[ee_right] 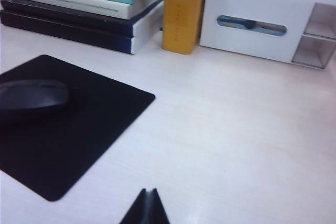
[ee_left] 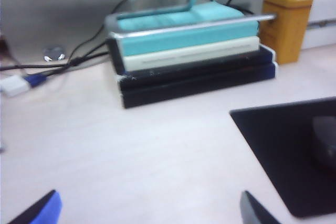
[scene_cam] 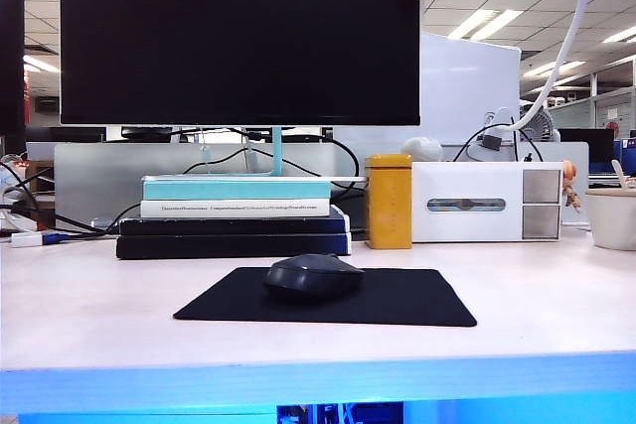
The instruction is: Place the black mouse on the black mouse pad.
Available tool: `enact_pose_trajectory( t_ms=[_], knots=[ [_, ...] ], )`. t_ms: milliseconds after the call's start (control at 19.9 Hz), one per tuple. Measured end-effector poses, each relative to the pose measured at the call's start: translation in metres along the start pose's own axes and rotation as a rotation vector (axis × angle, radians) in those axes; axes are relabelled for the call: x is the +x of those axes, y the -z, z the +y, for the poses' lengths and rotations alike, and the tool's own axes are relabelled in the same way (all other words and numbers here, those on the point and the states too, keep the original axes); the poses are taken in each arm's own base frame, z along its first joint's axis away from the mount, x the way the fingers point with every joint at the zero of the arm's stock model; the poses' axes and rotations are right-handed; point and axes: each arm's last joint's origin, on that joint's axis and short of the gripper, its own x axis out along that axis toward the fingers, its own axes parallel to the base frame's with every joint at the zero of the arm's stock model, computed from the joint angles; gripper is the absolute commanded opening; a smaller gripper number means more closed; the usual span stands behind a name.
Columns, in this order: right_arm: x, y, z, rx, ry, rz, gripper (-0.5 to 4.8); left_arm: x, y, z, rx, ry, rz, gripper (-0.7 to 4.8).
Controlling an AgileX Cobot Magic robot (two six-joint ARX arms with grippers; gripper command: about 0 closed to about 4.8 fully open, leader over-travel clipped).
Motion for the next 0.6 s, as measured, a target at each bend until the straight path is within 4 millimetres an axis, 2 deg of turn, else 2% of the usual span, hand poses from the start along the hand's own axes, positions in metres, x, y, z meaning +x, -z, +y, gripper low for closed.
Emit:
enact_pose_trajectory(
  t_ms=[100,452,603],
  knots=[
    [0.0000,-0.0015,-0.0001,-0.003,0.000,-0.016,-0.01,-0.0073,-0.0071,0.0034,-0.036,-0.028,-0.092,4.79],
    [0.0002,-0.0037,0.0017,-0.065,-0.066,-0.044,-0.01,-0.0064,0.0011,0.0062,-0.012,-0.067,-0.009,4.79],
    [0.0000,-0.0078,0.0009,-0.074,-0.045,-0.085,-0.01,-0.0068,0.0000,0.0092,-0.002,-0.168,-0.016,4.79]
  ],
)
